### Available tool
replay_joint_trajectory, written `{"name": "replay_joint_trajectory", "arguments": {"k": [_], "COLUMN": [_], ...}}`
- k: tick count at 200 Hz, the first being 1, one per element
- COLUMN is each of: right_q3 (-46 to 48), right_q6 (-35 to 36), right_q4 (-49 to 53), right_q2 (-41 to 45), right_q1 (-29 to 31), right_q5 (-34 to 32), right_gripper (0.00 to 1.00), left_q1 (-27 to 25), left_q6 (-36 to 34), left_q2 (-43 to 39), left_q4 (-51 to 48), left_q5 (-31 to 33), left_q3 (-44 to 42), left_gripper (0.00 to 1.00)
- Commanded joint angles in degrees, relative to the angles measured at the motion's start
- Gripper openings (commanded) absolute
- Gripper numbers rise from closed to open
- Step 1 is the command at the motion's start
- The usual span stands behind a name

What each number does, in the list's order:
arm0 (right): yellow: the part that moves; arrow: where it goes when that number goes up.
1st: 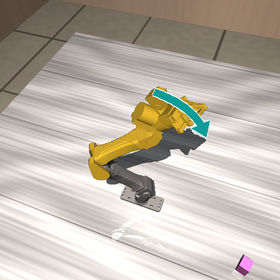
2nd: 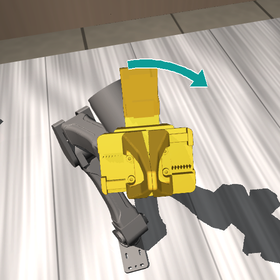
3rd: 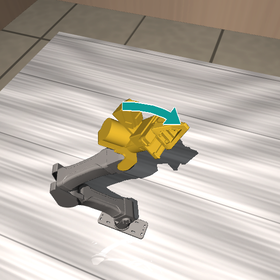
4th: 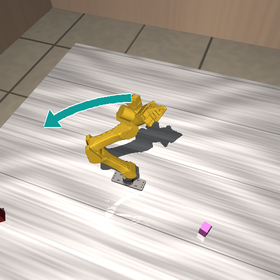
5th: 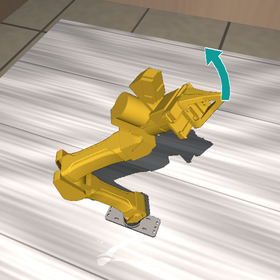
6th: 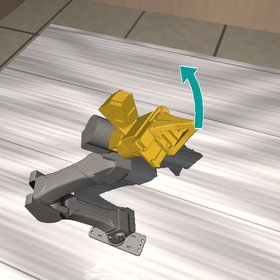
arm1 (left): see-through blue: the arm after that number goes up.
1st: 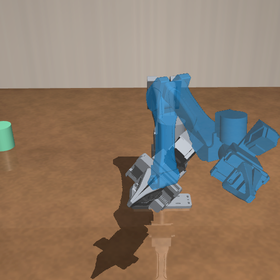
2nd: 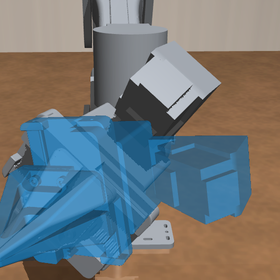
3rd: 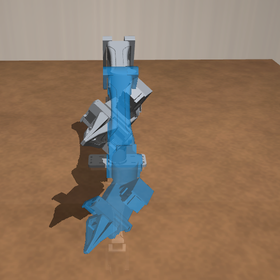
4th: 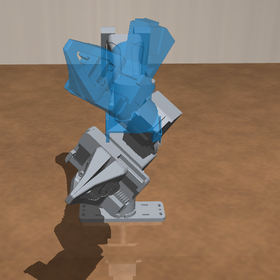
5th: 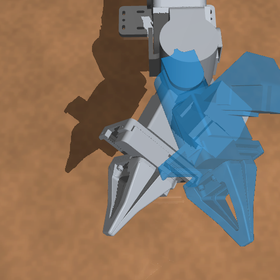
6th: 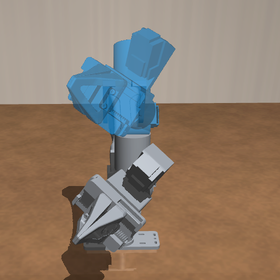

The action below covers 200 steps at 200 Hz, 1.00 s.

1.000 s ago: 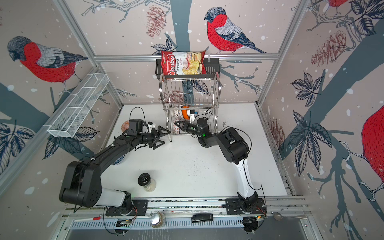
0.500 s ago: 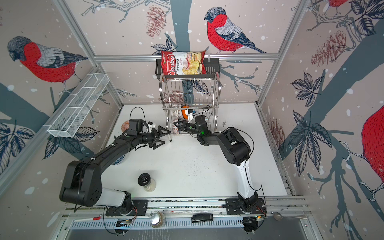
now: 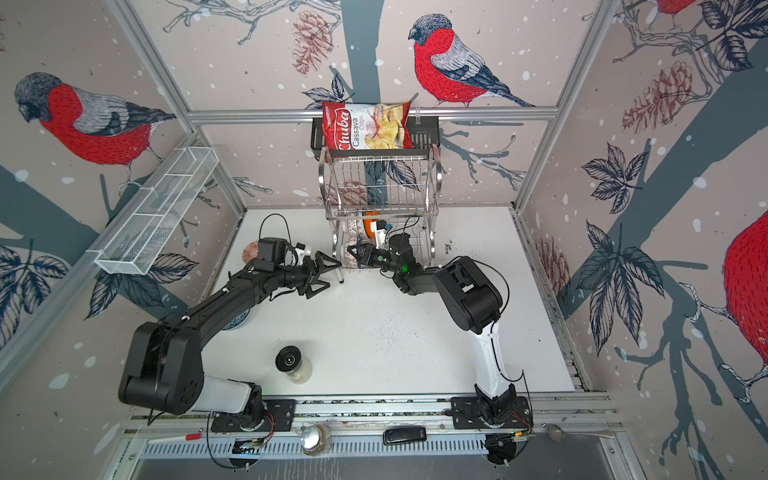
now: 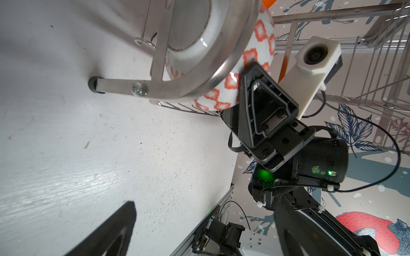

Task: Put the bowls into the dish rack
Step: 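Lower the blue bowl into the rack slot beside the orange bowl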

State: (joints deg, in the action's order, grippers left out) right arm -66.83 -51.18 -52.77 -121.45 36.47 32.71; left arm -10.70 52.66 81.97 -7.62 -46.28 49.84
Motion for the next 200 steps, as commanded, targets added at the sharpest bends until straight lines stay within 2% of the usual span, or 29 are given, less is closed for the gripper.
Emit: {"name": "replay_joint_trajectory", "arguments": {"k": [1, 200], "right_q3": [0.12, -2.21], "right_q6": [0.38, -1.19], "right_q4": [3.38, 2.85], "right_q2": [0.34, 0.94], "right_q1": [-0.06, 0.12], "right_q5": [-1.68, -2.03], "right_gripper": [0.17, 0.33], "left_q1": [0.00, 0.02], "left_q6": [-0.68, -0.35], "left_q2": [-0.41, -1.38], "left_q4": [1.20, 1.73], "left_q5": [0.05, -0.01], "left_q3": [-0.10, -0.87], "left_gripper": [0.97, 0.97]}}
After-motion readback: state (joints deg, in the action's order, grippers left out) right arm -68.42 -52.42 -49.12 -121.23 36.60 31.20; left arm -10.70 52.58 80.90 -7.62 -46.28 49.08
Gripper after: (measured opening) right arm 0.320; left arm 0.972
